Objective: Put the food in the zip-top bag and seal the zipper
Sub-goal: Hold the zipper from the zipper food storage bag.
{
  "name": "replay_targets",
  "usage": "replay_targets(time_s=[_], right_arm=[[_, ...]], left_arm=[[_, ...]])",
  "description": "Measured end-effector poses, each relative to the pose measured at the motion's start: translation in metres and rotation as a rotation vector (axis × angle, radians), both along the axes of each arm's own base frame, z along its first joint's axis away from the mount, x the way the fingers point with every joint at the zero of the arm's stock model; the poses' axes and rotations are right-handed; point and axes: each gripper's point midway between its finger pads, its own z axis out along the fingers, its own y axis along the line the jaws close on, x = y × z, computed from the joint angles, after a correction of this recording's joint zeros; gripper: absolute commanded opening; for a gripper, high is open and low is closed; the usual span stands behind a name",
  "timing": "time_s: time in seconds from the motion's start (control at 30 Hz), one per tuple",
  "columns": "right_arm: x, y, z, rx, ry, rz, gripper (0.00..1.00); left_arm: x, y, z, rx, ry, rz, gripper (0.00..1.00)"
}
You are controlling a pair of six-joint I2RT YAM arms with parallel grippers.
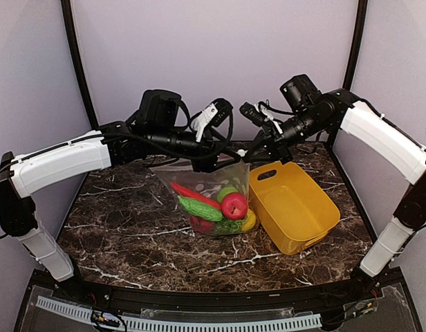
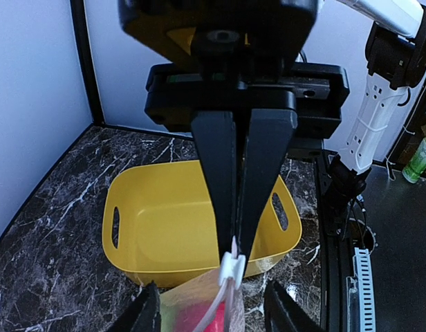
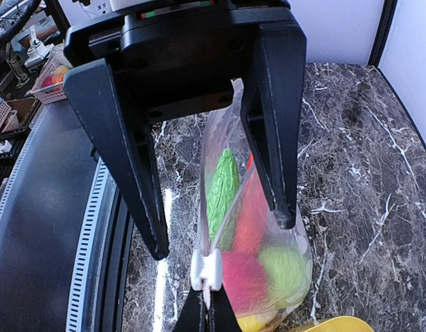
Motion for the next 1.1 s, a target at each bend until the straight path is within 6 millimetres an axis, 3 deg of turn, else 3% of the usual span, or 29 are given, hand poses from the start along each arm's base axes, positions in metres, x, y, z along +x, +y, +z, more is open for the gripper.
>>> replay_targets(time_s=[0.1, 0.27, 0.6, 0.8, 0.97, 1.1], right_arm=[[-0.001, 0.001, -0.002, -0.008, 0.004, 0.002, 0.0], [-0.001, 0.001, -0.001, -0.011, -0.003, 0.001, 0.0], [-0.002, 0.0, -0.002, -0.021, 0.001, -0.003, 0.0], [-0.002, 0.0, -0.003, -0.025, 0.006, -0.003, 0.0], [-0.002, 0.0, -0.003, -0.027, 0.009, -0.002, 0.0], [-0.001, 0.0, -0.004, -0.029, 0.012, -0.002, 0.0]], left_arm=[[-0.003, -0.004, 0.001, 0.002, -0.005, -0.024, 0.35], [-0.007, -0.005, 0.009, -0.014, -0.023, -0.051, 0.31], [-0.008, -0.009, 0.003, -0.006, -0.019, -0.072, 0.15], [-0.008, -0.01, 0.002, -0.005, -0.022, -0.083, 0.25], [-0.007, -0.013, -0.002, -0.002, -0.024, -0.085, 0.24], [-0.005, -0.015, -0.007, 0.006, -0.026, -0.087, 0.14]])
